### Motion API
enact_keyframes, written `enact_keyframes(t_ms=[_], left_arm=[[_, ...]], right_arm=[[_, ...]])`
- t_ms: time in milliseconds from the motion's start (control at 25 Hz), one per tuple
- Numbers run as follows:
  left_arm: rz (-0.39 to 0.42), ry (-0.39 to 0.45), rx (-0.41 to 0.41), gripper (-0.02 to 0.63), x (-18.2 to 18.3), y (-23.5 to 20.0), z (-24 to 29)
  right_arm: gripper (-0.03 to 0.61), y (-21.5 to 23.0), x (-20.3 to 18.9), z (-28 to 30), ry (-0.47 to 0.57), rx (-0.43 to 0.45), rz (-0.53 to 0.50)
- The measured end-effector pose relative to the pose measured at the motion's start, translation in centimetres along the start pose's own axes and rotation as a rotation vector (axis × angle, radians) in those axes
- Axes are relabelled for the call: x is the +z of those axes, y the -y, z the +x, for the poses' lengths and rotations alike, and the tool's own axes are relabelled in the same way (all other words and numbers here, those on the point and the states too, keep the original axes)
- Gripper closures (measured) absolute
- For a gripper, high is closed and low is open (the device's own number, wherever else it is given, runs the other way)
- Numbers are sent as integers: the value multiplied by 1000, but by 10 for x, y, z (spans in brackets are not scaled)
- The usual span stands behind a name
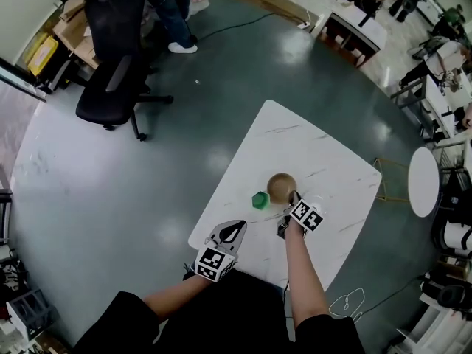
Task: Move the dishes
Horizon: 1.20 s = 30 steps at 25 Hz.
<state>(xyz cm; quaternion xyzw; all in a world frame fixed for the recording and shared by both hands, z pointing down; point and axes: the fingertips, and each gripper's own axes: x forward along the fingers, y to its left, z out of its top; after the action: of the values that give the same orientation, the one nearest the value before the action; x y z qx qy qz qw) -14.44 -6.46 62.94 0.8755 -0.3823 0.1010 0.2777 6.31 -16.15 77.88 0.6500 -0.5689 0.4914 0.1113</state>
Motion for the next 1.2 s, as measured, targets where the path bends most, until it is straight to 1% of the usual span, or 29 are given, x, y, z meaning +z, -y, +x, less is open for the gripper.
enact_keyframes(t_ms=[160,280,360,520,640,840,1000,1200], left_arm=[[7,5,-11,597,3,4,3],[50,20,-13,597,9,8,6],[72,31,-5,597,12,8,6],[71,39,-2,597,16,13,6],[75,38,-3,597,13,24,10],[78,37,-14,597,9,53,21],[81,28,-28,597,3,82,33],[89,0,-41,597,-9,112,55]], right_arm=[[543,1,-5,3,6,-10,15],[542,-2,-4,3,3,14,18],[541,-1,-5,1,0,16,0],[541,3,-5,-12,3,7,-71],[541,9,-1,-28,21,19,-69],[541,25,9,-59,55,48,-68],[543,49,13,-83,71,71,-72],[543,90,13,-105,68,53,-121]])
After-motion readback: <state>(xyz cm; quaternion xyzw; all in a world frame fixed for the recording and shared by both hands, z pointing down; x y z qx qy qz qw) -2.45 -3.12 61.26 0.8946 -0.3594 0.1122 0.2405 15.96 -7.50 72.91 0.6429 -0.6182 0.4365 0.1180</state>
